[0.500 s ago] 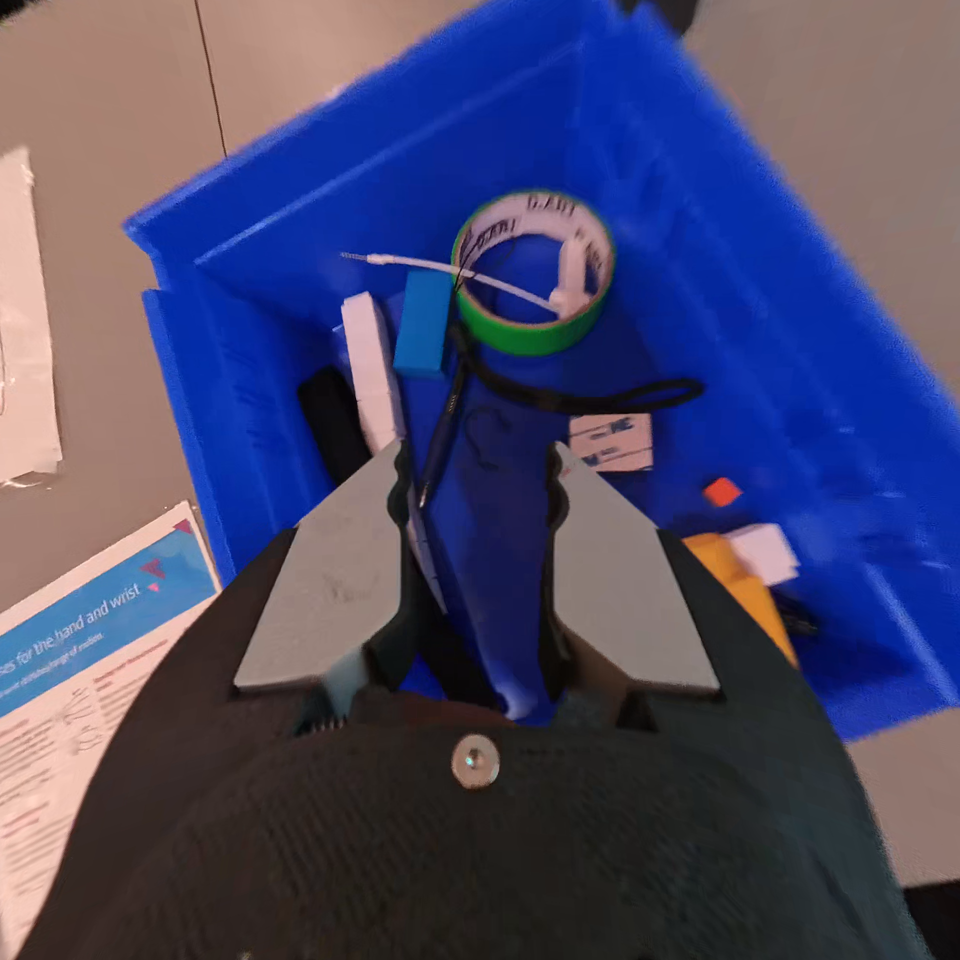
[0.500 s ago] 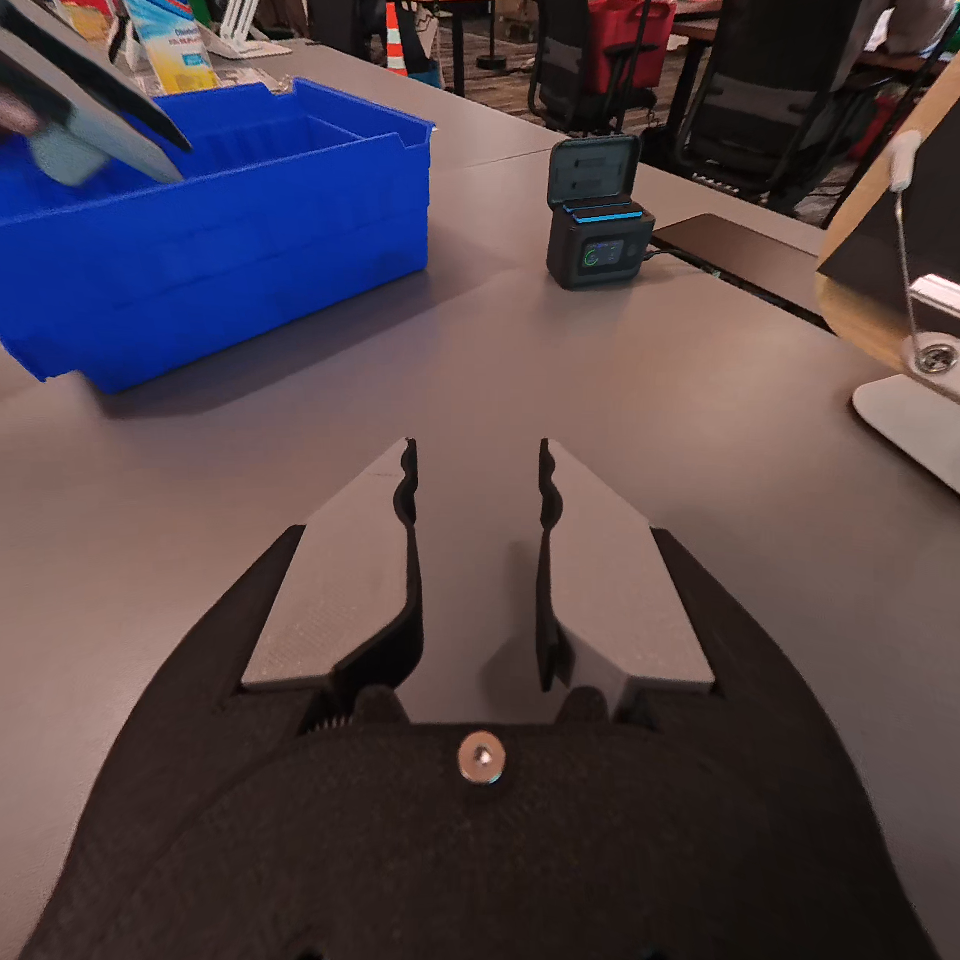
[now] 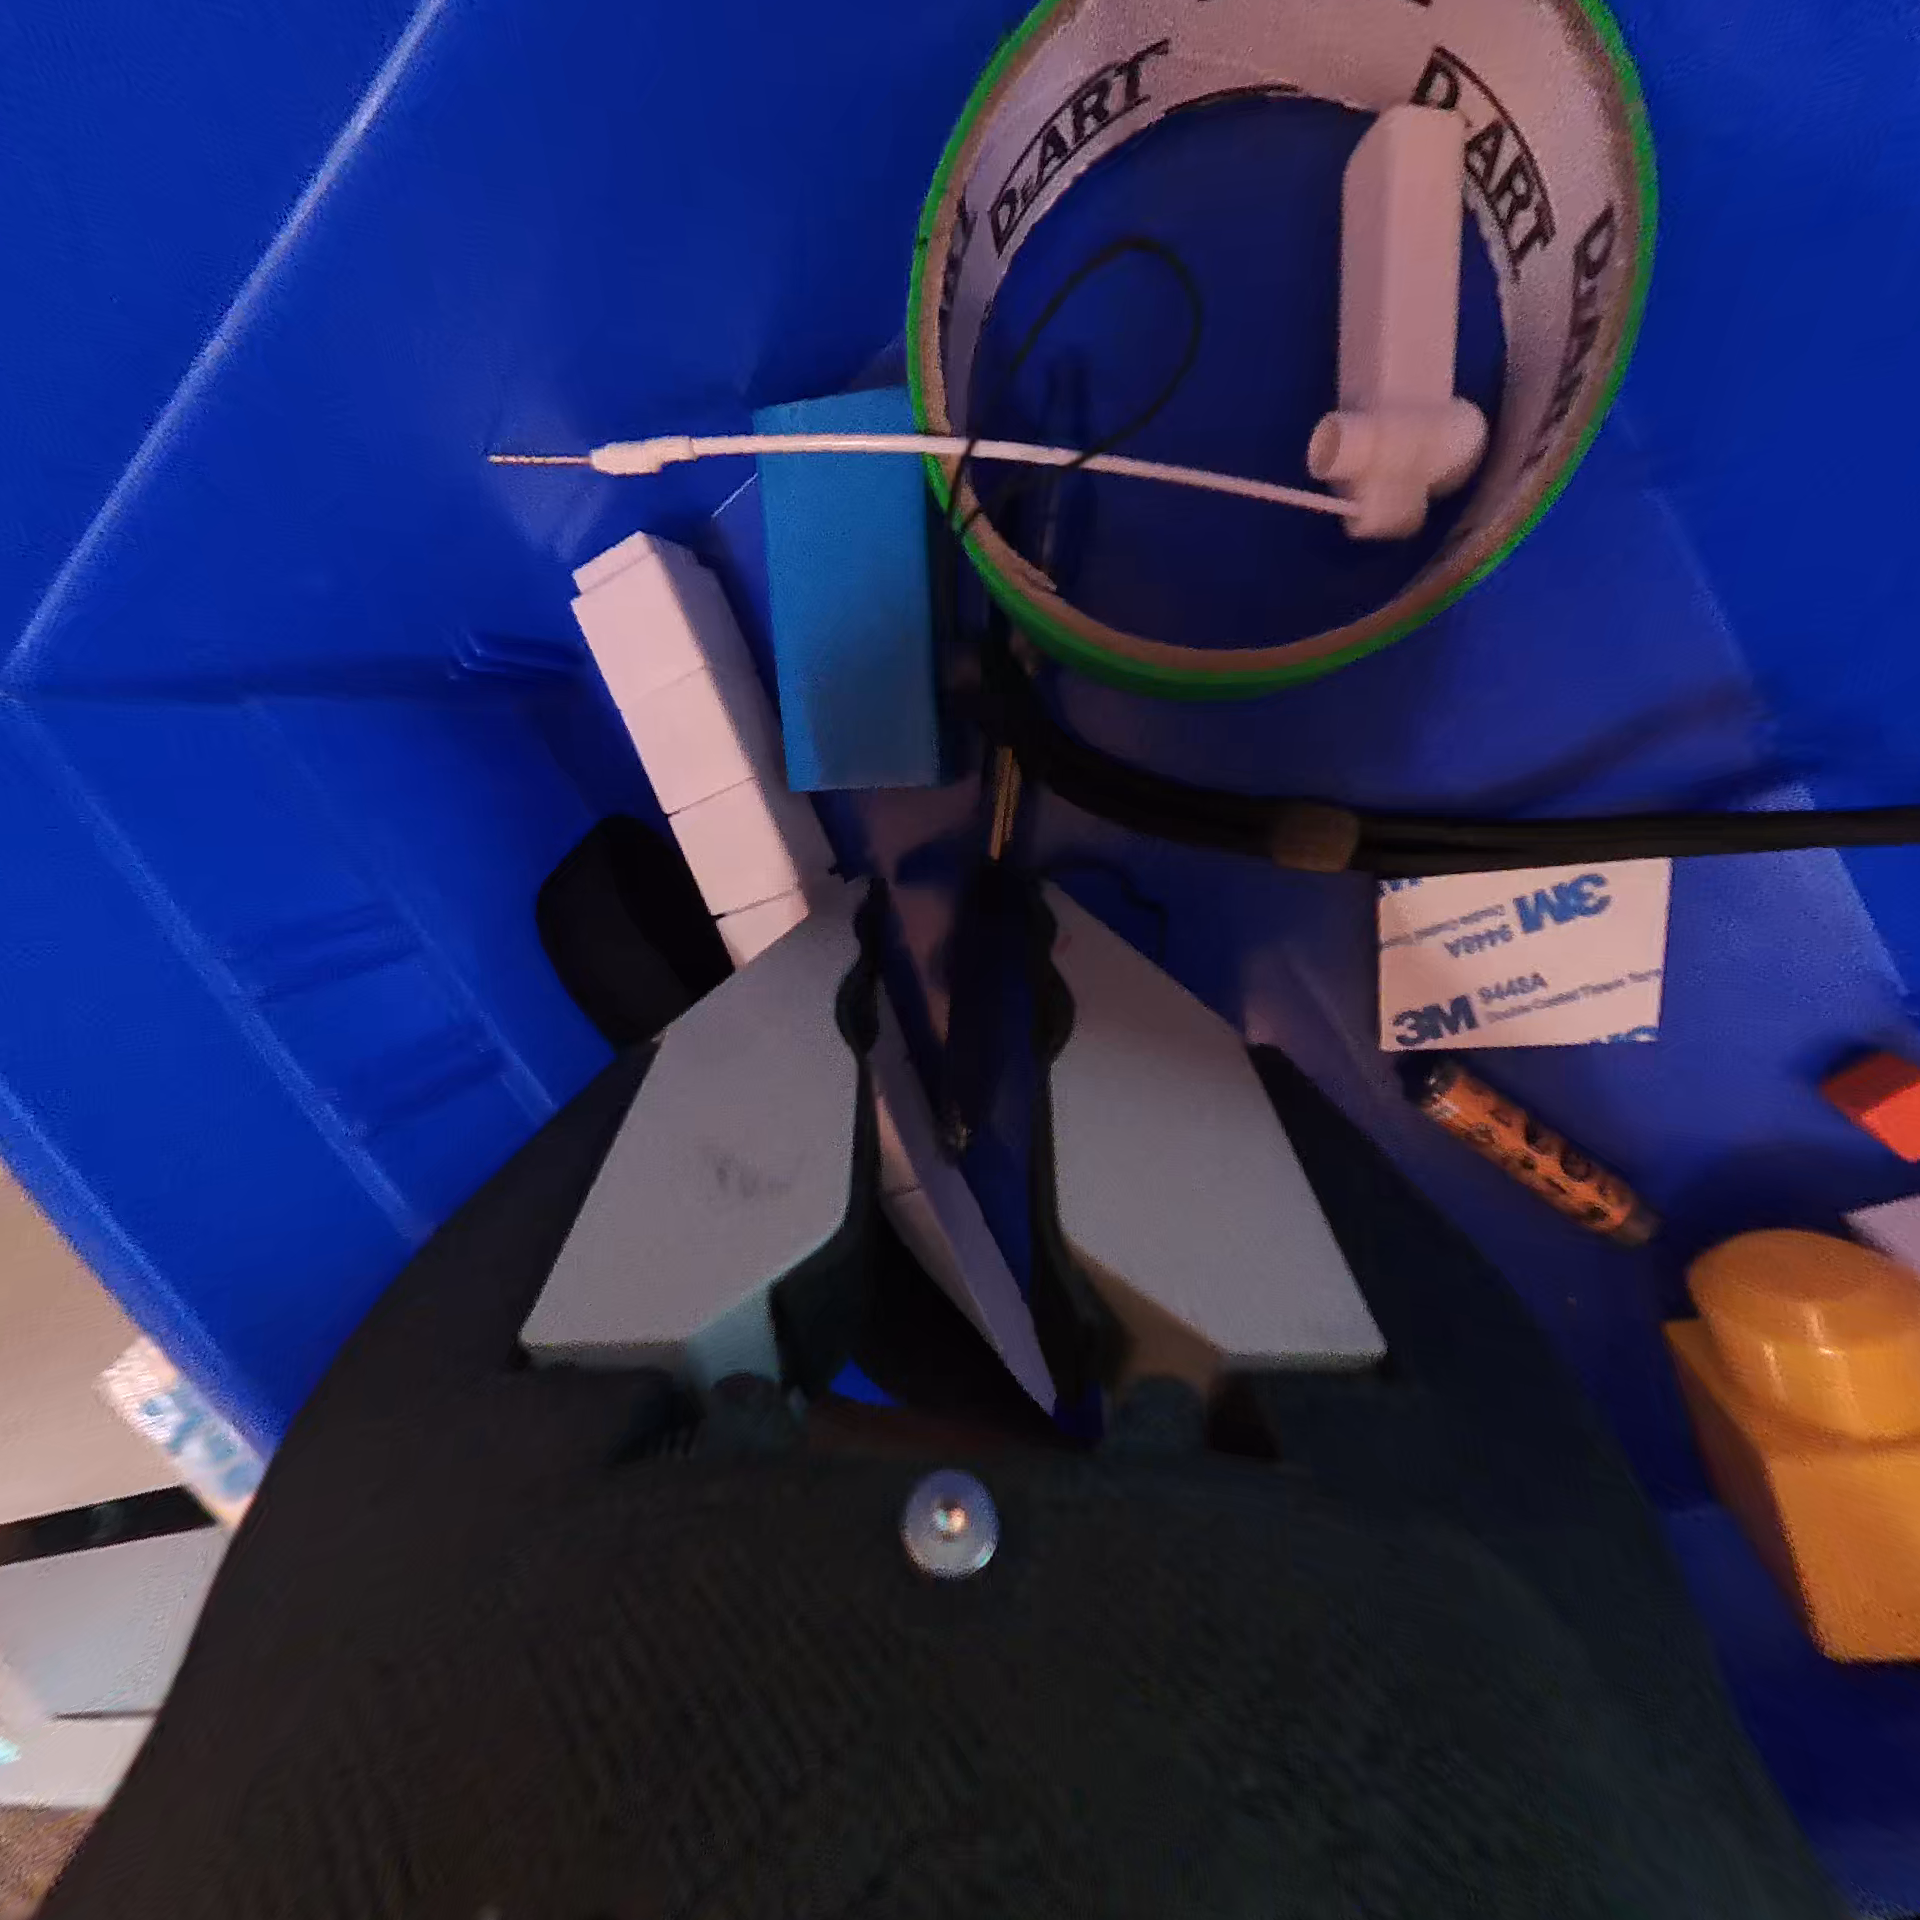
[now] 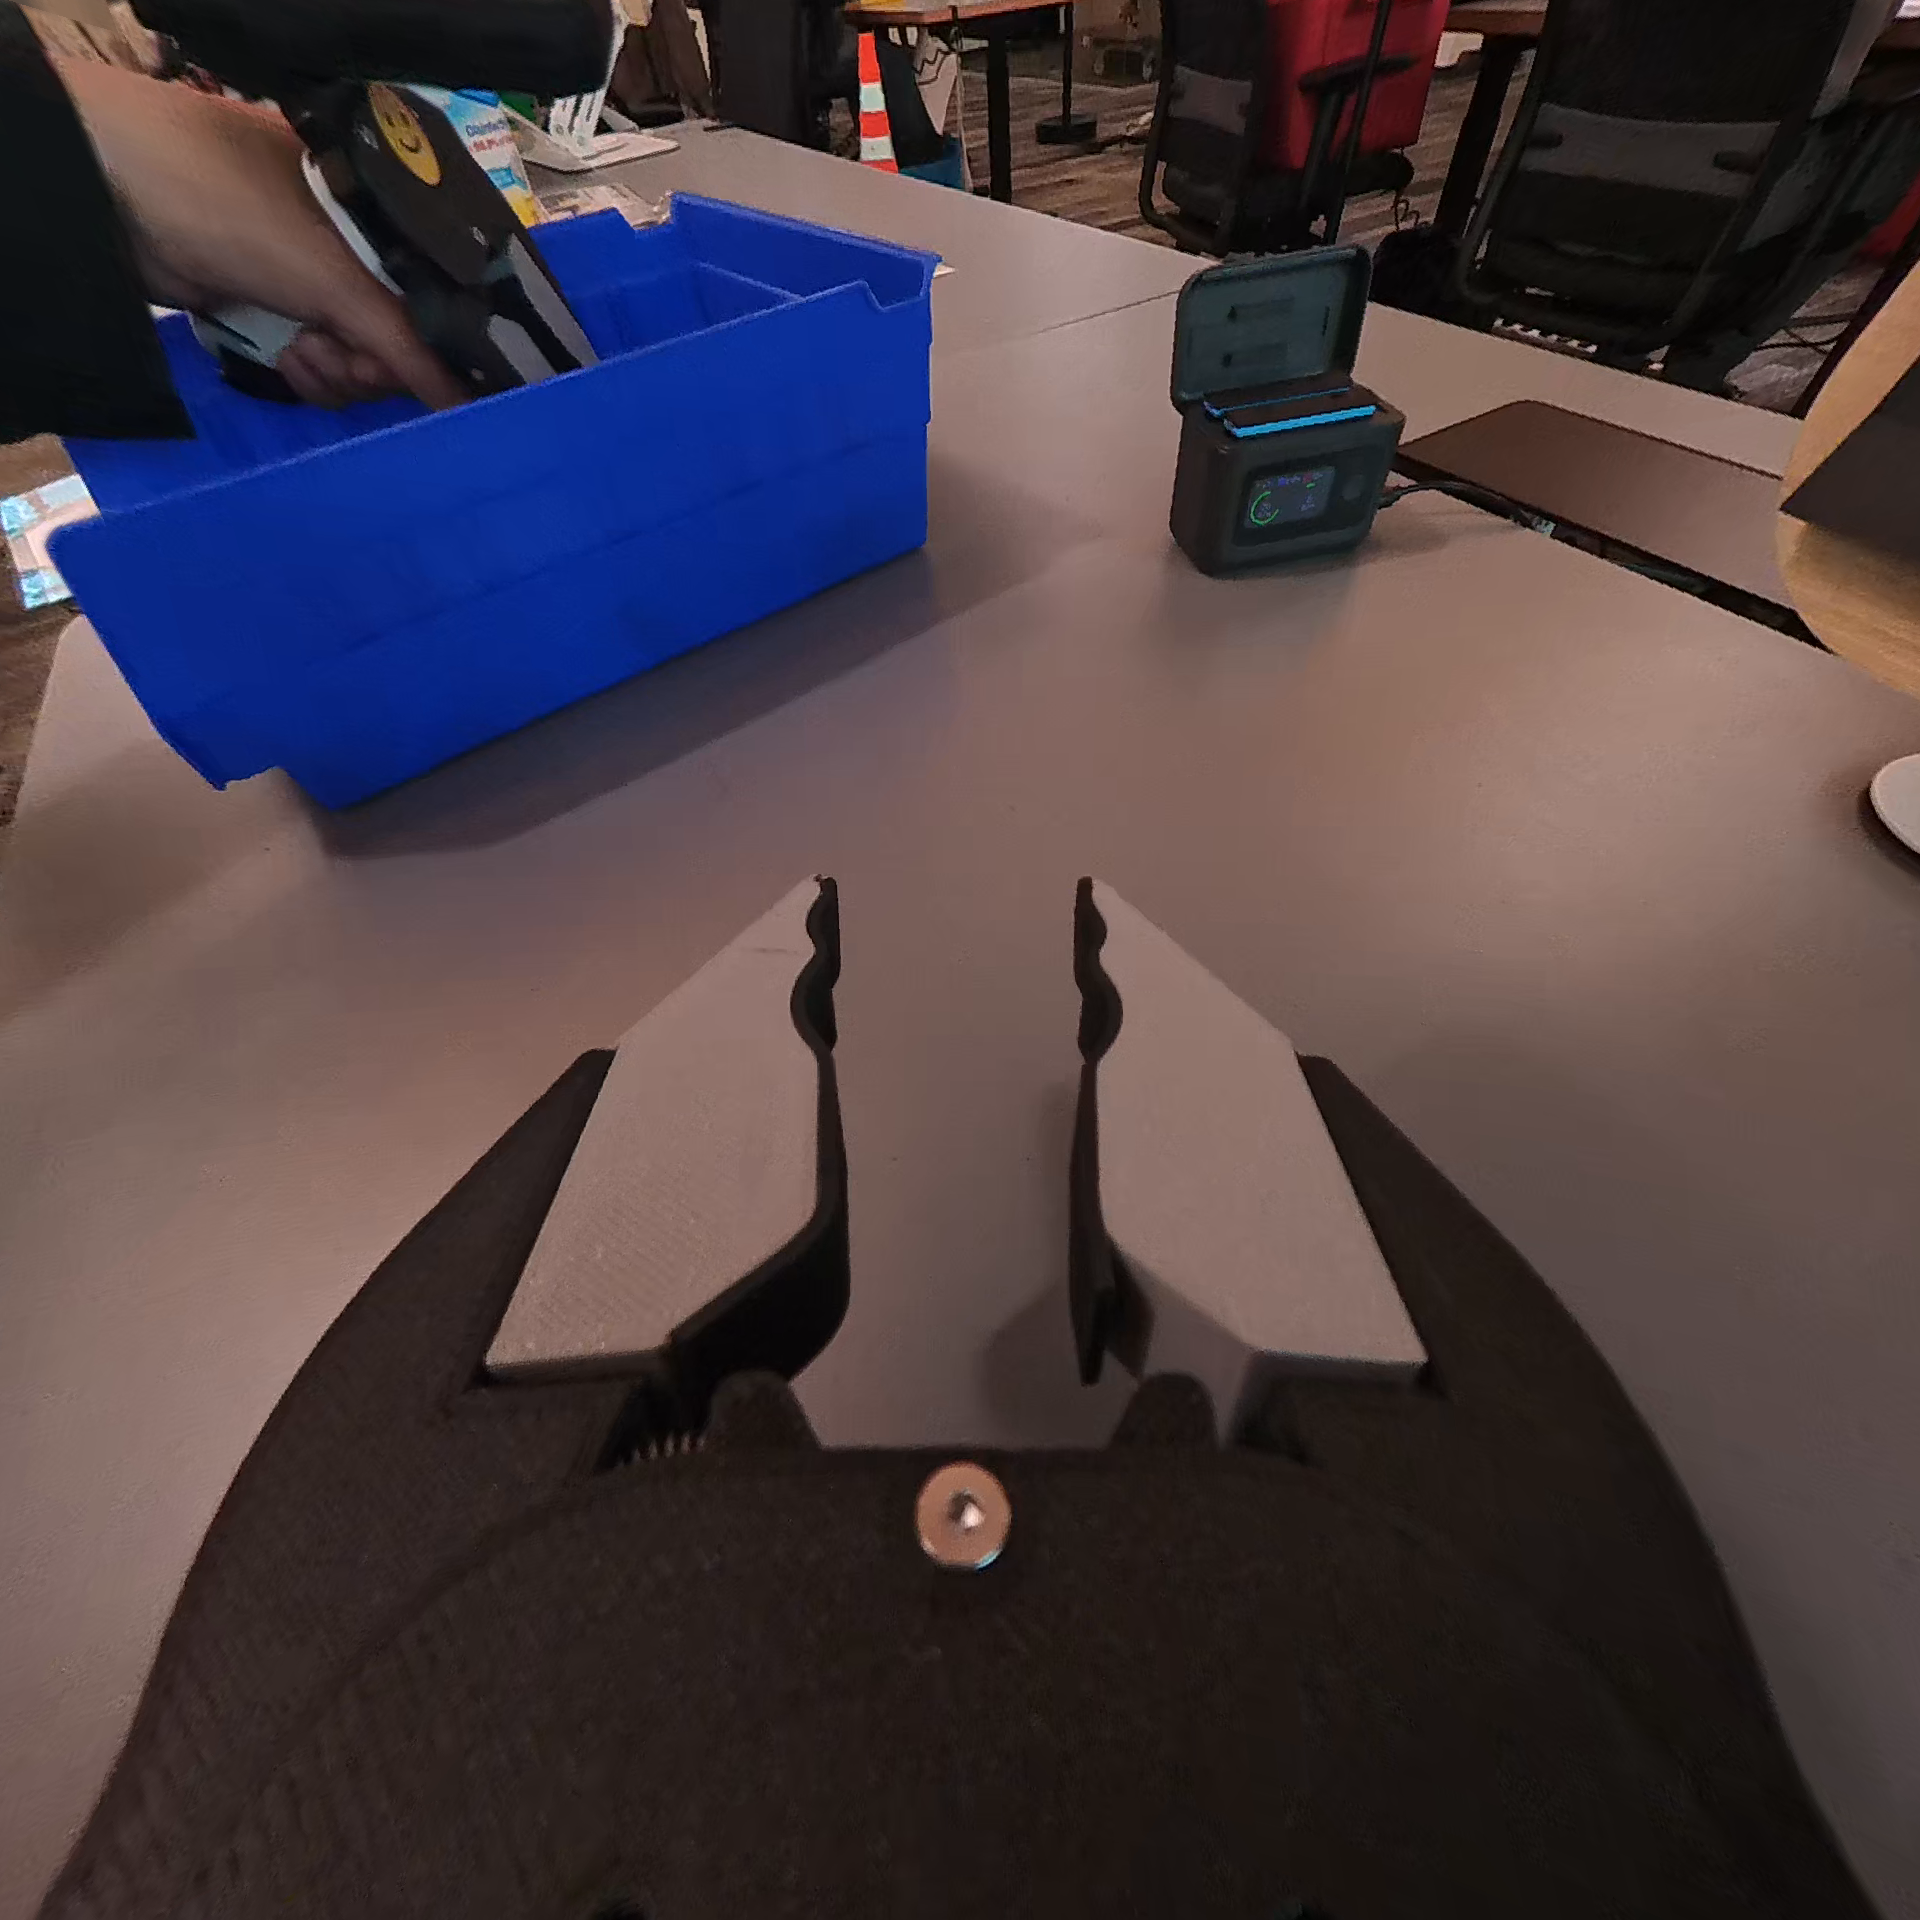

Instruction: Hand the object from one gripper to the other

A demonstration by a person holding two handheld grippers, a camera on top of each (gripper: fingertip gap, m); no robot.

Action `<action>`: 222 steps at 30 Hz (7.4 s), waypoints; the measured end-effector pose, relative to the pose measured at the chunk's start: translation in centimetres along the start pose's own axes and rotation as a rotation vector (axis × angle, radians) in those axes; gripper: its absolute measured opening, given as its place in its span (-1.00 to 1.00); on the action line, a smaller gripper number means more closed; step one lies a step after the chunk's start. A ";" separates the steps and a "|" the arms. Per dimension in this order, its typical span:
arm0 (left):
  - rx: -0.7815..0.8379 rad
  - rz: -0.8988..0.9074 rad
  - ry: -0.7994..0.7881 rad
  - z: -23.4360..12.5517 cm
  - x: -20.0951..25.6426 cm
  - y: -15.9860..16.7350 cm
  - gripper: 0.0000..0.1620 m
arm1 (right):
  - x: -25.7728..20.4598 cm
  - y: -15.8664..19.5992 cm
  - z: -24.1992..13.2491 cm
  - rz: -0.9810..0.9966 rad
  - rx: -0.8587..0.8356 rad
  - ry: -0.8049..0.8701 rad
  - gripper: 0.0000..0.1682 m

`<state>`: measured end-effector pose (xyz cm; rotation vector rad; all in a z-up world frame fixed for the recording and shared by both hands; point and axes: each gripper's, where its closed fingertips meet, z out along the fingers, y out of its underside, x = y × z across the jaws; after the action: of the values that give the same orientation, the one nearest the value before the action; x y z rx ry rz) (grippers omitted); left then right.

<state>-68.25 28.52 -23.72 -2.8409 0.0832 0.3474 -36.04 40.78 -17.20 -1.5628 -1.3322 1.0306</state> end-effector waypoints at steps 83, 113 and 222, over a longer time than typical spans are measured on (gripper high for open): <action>1.162 0.455 -0.362 -11.1 28.0 -16.9 -0.89 | 0.2 -4.1 -3.2 0.239 0.292 -0.255 -0.81; 0.844 0.688 -0.640 -7.1 26.2 -16.2 -0.89 | 1.5 -0.7 -2.2 -0.760 -0.131 0.381 -0.26; 1.170 0.370 0.517 -13.5 34.3 -14.0 -0.89 | -6.1 -3.3 -4.4 -0.199 0.157 -0.316 -0.90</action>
<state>-30.63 37.39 -15.79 -1.6623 0.6672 -0.3065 -33.63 34.79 -12.21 -1.1583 -1.5425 1.2579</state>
